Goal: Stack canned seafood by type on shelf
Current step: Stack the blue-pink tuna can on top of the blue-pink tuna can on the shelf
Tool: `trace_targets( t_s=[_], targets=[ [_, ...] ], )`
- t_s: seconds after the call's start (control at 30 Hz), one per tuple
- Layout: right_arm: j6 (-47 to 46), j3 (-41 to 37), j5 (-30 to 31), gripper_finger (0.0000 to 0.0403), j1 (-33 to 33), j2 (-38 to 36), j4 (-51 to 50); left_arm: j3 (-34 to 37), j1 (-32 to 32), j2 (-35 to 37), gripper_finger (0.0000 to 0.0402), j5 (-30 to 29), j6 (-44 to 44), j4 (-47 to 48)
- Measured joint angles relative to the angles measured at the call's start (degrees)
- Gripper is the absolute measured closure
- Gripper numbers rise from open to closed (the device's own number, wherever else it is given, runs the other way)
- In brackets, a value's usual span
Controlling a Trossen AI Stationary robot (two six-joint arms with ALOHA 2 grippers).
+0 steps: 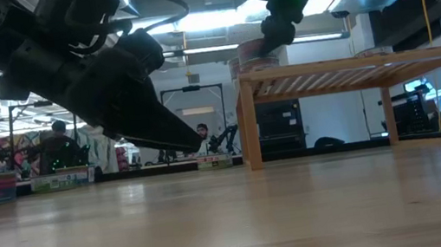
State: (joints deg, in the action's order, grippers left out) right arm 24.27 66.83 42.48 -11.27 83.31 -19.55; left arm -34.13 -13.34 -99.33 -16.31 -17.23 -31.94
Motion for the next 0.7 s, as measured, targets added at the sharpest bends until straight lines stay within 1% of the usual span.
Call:
trace_targets(
  t_s=[0.2,0.3,0.4,0.53,0.63,0.7],
  targets=[
    [0.32,0.00,1.48,0.0083,0.09,0.00,0.11,0.00,0.00,0.00,0.0173,0.74,0.02,0.00],
    [0.98,0.00,1.68,0.0065,1.14,-0.40,-0.09,0.00,0.00,0.00,0.0173,0.75,0.02,0.00],
    [2.75,0.00,2.36,0.0060,3.01,-1.65,-0.19,0.00,0.00,0.00,0.0173,0.74,0.02,0.00],
    [2.62,0.02,5.26,0.0059,5.06,-4.09,-2.91,0.00,0.00,0.00,0.0173,0.74,0.02,0.02],
    [0.02,0.04,5.53,0.0059,3.84,-4.96,-7.11,0.00,0.00,0.00,0.0173,0.74,0.33,0.02],
    [-1.67,-0.08,4.30,0.0059,2.13,-4.94,-9.54,0.00,0.00,0.00,0.0173,0.74,0.63,0.02]
  ],
)
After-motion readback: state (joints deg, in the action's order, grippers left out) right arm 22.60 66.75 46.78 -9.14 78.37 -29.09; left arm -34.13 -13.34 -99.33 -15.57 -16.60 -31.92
